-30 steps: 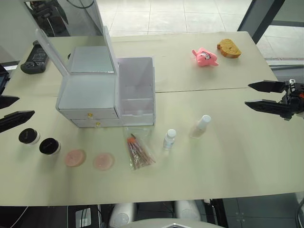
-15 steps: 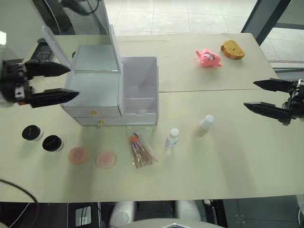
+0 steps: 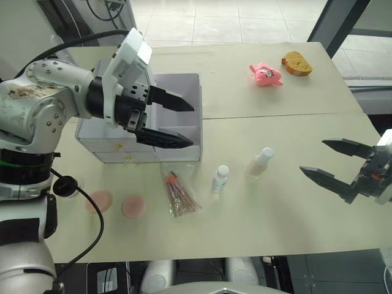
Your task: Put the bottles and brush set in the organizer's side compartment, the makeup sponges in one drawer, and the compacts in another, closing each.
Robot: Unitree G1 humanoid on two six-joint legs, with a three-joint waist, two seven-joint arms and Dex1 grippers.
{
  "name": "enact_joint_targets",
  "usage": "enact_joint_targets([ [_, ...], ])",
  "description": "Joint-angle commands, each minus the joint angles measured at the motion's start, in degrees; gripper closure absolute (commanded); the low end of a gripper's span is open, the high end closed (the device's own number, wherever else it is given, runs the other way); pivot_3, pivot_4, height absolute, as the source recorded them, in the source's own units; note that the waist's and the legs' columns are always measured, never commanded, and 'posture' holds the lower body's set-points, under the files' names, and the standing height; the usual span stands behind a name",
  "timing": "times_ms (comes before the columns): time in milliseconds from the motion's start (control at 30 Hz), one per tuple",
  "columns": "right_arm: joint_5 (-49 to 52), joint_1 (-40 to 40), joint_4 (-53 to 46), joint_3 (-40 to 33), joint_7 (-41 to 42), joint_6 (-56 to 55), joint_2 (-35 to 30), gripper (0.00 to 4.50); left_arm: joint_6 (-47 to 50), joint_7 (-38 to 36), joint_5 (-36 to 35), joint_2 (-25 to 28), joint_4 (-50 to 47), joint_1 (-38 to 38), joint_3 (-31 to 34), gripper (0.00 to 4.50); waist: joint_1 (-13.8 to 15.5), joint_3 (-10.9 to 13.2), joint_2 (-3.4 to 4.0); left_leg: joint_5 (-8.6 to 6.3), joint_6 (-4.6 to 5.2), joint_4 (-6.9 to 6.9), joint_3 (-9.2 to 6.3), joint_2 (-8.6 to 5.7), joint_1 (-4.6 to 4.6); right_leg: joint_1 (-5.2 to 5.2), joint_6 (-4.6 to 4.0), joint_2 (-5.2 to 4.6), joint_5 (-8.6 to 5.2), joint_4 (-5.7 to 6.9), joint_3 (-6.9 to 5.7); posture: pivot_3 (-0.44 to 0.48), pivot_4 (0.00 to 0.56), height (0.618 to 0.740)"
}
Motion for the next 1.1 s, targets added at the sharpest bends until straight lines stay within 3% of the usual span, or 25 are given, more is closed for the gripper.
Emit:
enact_joint_targets([
  [33, -5.2, -1.78, -1.1, 8.02, -6.06, -4.8, 3.45, 0.0, -1.66, -2.05, -0.67, -0.13, -2.18, 0.36, 1.45, 0.05, -0.03, -0.01, -0.01, 0.0, 0.0, 0.0, -0.01, 0.01, -0.01, -0.01, 0.0, 0.01, 0.0, -0.01, 0.0, 0.0, 0.15, 0.74],
  [233, -9.99, -5.42, 3.64, 18.66, -10.16, -9.18, 9.69, 0.0, 0.91, 0.58, -1.73, 0.03, -5.29, 1.59, 2.64, 0.05, 0.28, 0.0, -0.01, 0.01, -0.02, 0.05, -0.02, -0.03, -0.05, -0.04, 0.01, -0.01, 0.0, 0.0, 0.03, 0.0, 0.15, 0.74],
  [567, -9.67, -8.37, 8.17, 22.51, -11.03, -10.92, 12.32, 0.0, 3.92, 1.75, -2.94, 2.61, -8.12, 3.2, 4.7, 0.05, 0.27, 0.0, -0.01, 0.0, -0.01, 0.08, -0.05, -0.03, -0.04, -0.04, 0.01, 0.0, 0.0, 0.01, 0.02, 0.0, 0.15, 0.74],
  [733, -9.4, -7.86, 8.6, 22.61, -10.09, -12.89, 13.0, 1.2, 2.83, 1.23, -1.5, 3.91, -8.91, 4.12, 3.28, 0.0, 0.19, 0.0, -0.01, 0.0, 0.0, 0.07, -0.05, -0.03, -0.02, -0.04, 0.01, 0.0, 0.0, 0.01, 0.03, 0.0, 0.15, 0.74],
  [933, -9.74, -8.23, 9.4, 24.12, -9.48, -14.1, 13.72, 3.32, 3.0, 1.54, -1.8, 3.68, -9.28, 4.19, 3.44, 0.0, 0.28, -0.01, -0.01, 0.0, 0.0, 0.08, -0.05, -0.04, -0.03, -0.03, 0.01, 0.0, 0.0, 0.01, 0.03, 0.0, 0.15, 0.74],
  [967, -9.83, -8.42, 9.43, 24.51, -9.6, -14.24, 13.93, 3.49, 3.0, 1.56, -1.81, 3.65, -9.28, 4.2, 3.44, 0.0, 0.25, 0.0, -0.01, 0.0, 0.0, 0.08, -0.05, -0.03, -0.02, -0.03, 0.01, 0.0, 0.0, 0.01, 0.03, 0.0, 0.15, 0.74],
  [1100, -9.85, -8.84, 9.12, 24.81, -9.62, -14.17, 13.89, 3.5, 2.79, 1.53, -1.52, 3.69, -9.32, 4.33, 3.3, 0.0, 0.12, -0.01, -0.01, 0.0, 0.0, 0.08, -0.05, -0.03, -0.02, -0.04, 0.01, 0.0, 0.0, 0.02, 0.03, 0.0, 0.15, 0.74],
])
